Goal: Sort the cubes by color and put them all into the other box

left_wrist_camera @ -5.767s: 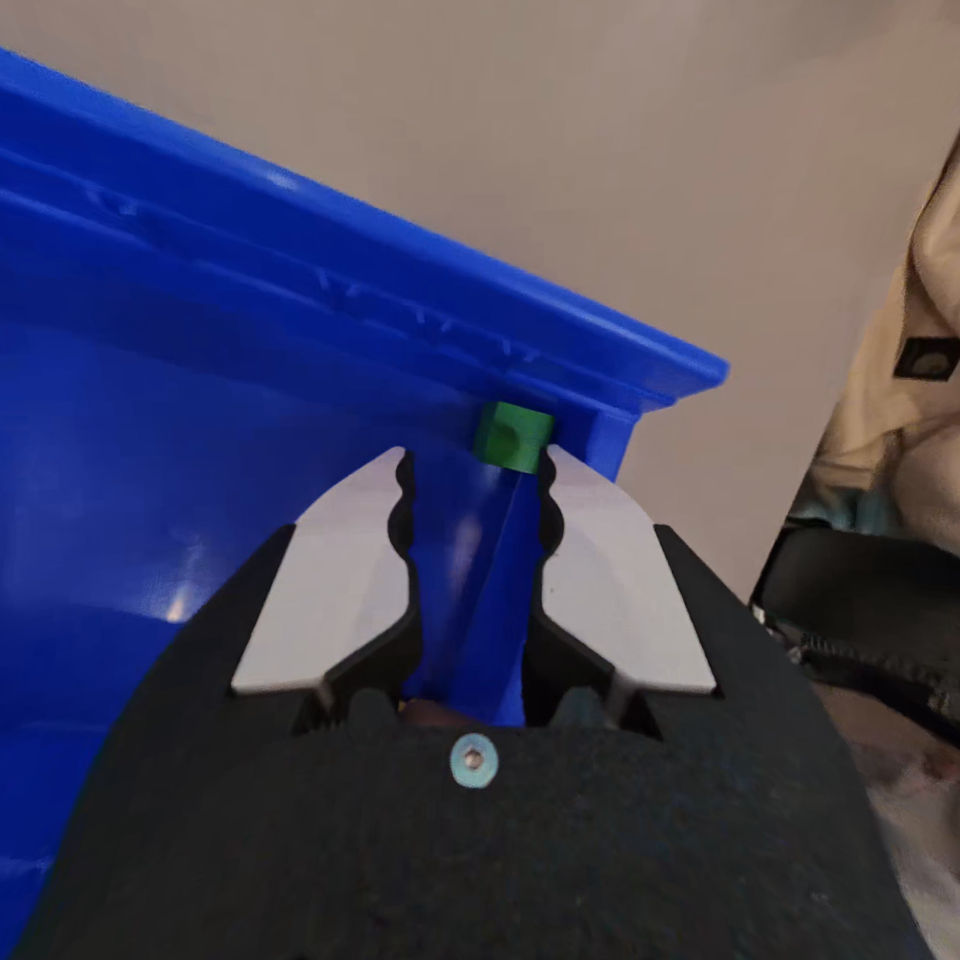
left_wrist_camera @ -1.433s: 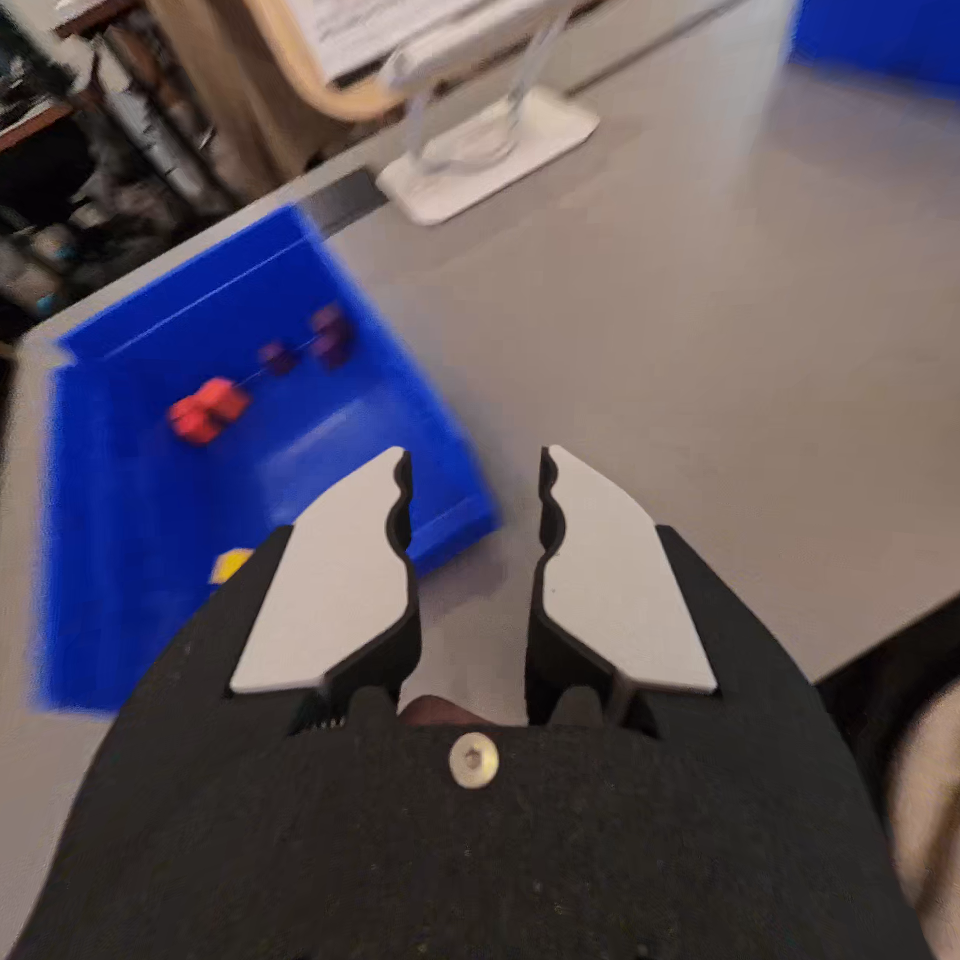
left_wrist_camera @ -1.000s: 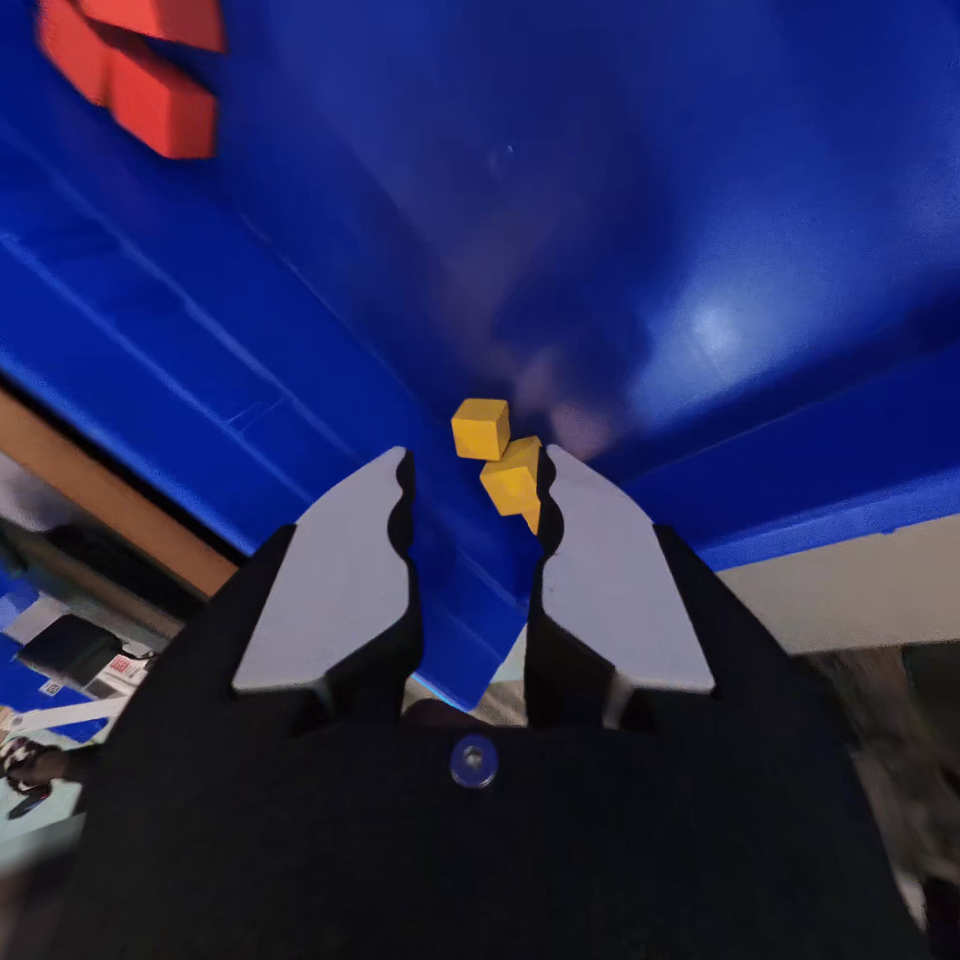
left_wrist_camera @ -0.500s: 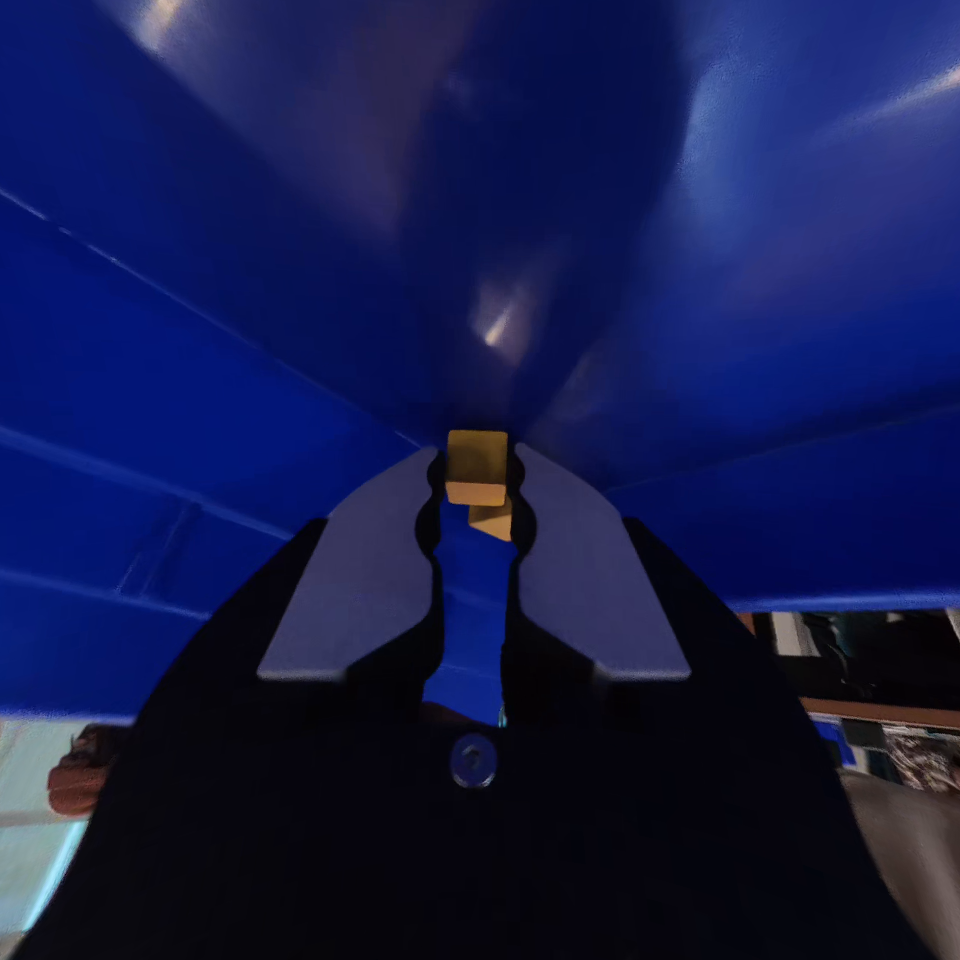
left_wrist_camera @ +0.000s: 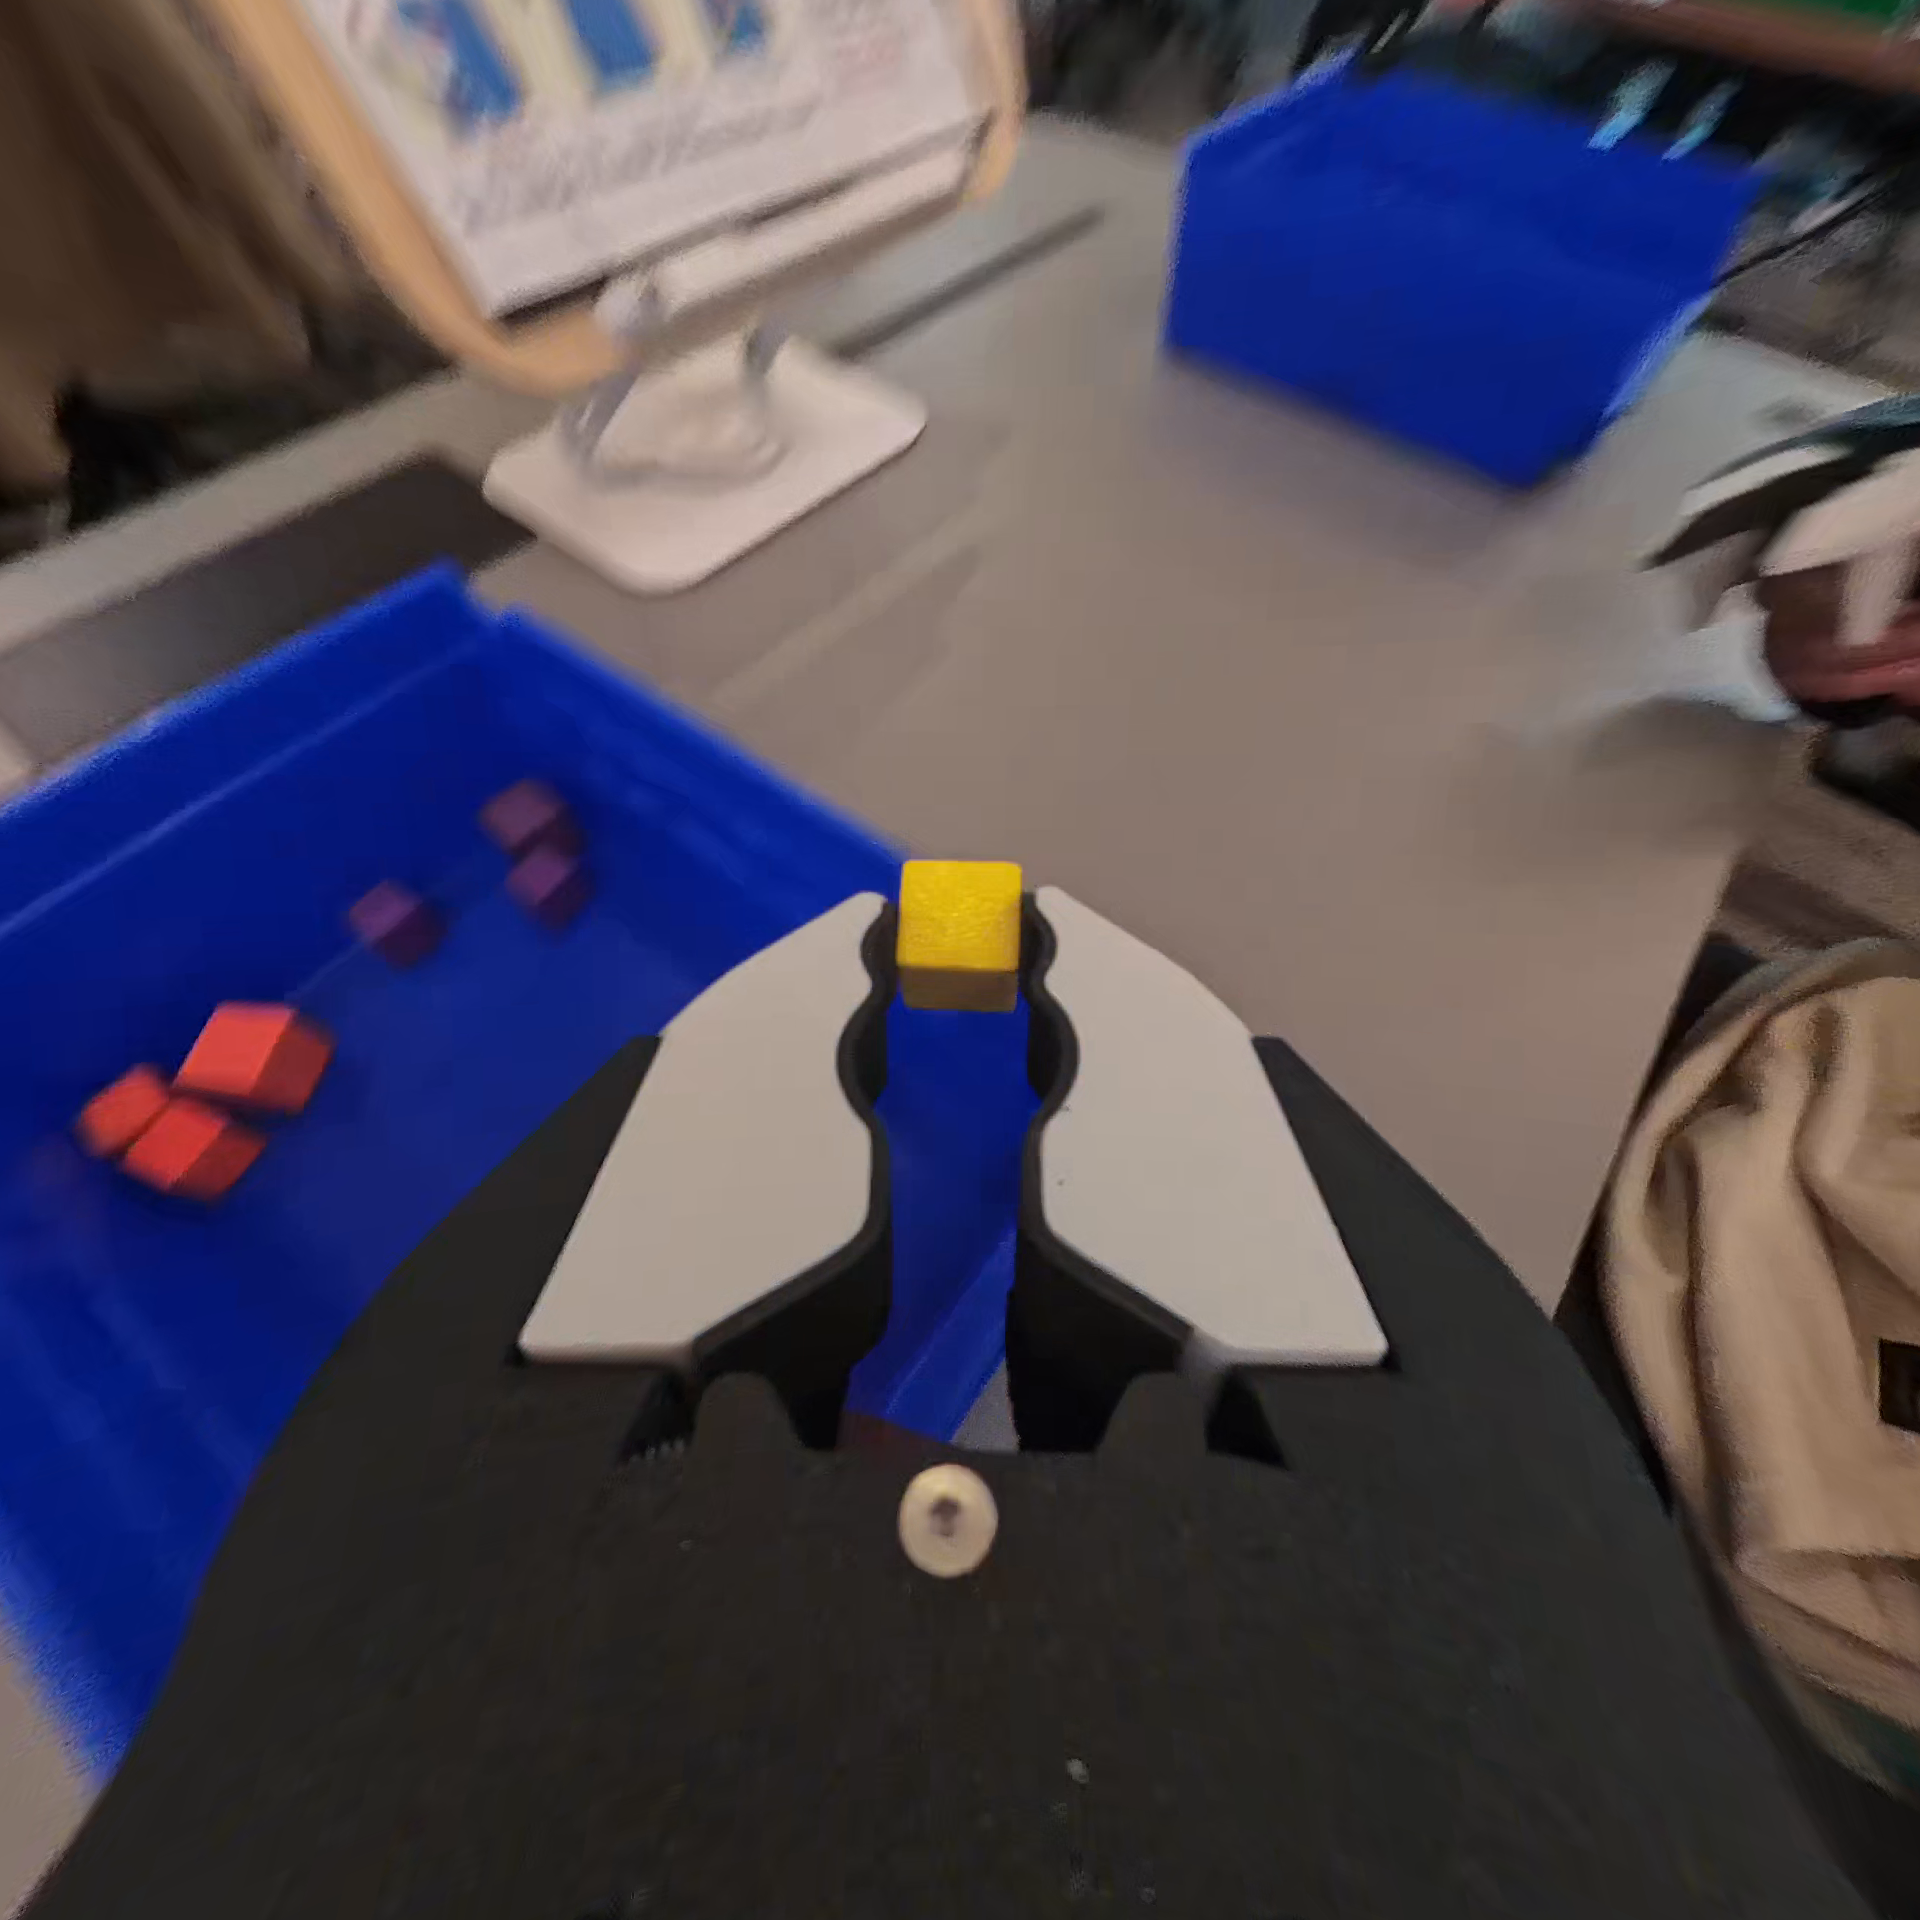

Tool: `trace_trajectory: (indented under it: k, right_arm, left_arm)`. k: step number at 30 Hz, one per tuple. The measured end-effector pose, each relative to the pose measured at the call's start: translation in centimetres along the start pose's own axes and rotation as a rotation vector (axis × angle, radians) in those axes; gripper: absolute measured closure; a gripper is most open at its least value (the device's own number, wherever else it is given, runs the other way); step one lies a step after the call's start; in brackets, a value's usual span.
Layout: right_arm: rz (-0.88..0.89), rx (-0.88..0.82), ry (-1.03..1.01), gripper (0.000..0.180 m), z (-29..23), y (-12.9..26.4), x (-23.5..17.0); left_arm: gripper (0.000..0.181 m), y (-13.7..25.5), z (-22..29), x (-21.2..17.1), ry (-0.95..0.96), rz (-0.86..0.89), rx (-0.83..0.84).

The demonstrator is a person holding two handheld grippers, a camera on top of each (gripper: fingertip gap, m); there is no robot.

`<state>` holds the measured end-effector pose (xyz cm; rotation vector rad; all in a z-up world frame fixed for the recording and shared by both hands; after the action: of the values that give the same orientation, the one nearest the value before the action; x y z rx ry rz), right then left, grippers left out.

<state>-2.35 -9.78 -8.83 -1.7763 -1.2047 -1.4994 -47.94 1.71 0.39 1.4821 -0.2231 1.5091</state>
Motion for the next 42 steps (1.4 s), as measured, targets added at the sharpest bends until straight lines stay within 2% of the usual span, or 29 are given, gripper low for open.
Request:
trace_trajectory:
  k: [2, 5, 8, 10, 13, 17, 18, 19, 23, 25, 27, 31, 33, 36, 38, 40, 42]
  right_arm:
    - [0.054, 0.095, -0.144, 0.142, 0.4, -1.0, 0.7]
    - [0.117, 0.331, -0.392, 0.137, 0.1, -3.7, 2.3]
    - [0.149, 0.619, -0.660, 0.133, -0.9, -7.1, 4.1]
    - [0.172, 0.740, -0.771, 0.128, -1.4, -9.1, 5.1]
    - [0.181, 0.827, -0.831, 0.125, -2.0, -11.4, 5.9]
    - [0.174, 0.832, -0.860, 0.123, -2.0, -13.1, 5.2]
    - [0.172, 0.818, -0.851, 0.131, -1.8, -13.1, 4.9]
    - [0.194, 0.833, -0.840, 0.148, -1.5, -12.9, 4.8]
    - [0.169, 0.735, -0.797, 0.151, -0.2, -11.9, 4.2]
    - [0.180, 0.733, -0.805, 0.151, 0.2, -11.2, 4.0]
    - [0.173, 0.687, -0.767, 0.151, 0.5, -10.0, 3.8]
    - [0.145, 0.526, -0.565, 0.151, 0.1, -6.4, 3.3]
    - [0.126, 0.433, -0.453, 0.151, -0.4, -4.4, 3.3]
    - [0.115, 0.307, -0.272, 0.151, -0.5, -0.9, 5.0]
    - [0.113, 0.124, -0.086, 0.150, 1.3, 2.8, 7.4]
    - [0.088, -0.157, 0.040, 0.150, 5.0, 7.2, 9.4]
    - [-0.055, -0.403, 0.106, 0.151, 9.8, 11.0, 10.4]
  left_arm:
    - [0.159, -0.3, 2.3, -0.3, -0.060, 0.124, -0.114]
    - [0.159, -1.7, 6.5, 0.4, -0.168, 0.247, -0.267]
    - [0.159, -4.4, 11.3, 0.9, -0.317, 0.247, -0.370]
    - [0.159, -6.4, 14.1, 0.9, -0.413, 0.219, -0.401]
    - [0.159, -9.1, 17.1, 1.0, -0.503, 0.200, -0.423]
    - [0.159, -11.5, 18.8, 1.0, -0.515, 0.182, -0.452]
    - [0.159, -12.0, 18.9, 0.9, -0.522, 0.169, -0.438]
    - [0.159, -12.5, 18.9, 0.7, -0.532, 0.160, -0.415]
    - [0.155, -13.6, 19.2, -0.2, -0.514, 0.161, -0.316]
    - [0.141, -12.9, 19.4, -0.6, -0.485, 0.205, -0.262]
    - [0.140, -11.5, 19.6, -1.3, -0.389, 0.244, -0.239]
    - [0.142, -9.2, 19.2, -4.1, -0.098, 0.355, -0.181]
    - [0.142, -8.9, 18.8, -5.7, -0.018, 0.355, -0.122]
    - [0.143, -8.9, 18.8, -7.8, 0.056, 0.310, -0.160]
    - [0.143, -9.2, 18.6, -8.4, 0.070, 0.286, -0.160]
    - [0.143, -9.4, 18.5, -8.5, 0.060, 0.277, -0.155]
    - [0.142, -9.7, 18.7, -8.5, 0.055, 0.259, -0.157]
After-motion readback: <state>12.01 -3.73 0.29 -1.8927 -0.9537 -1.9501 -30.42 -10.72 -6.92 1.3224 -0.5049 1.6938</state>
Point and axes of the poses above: each gripper's, where its closed fingertips meet, y back along the fingers, x out of its top, z = x × y across the jaws, the point moved 8 cm from there along y, back along the fingers, and after that the axes turned 14 degrees about y, right-handed, at the moved point
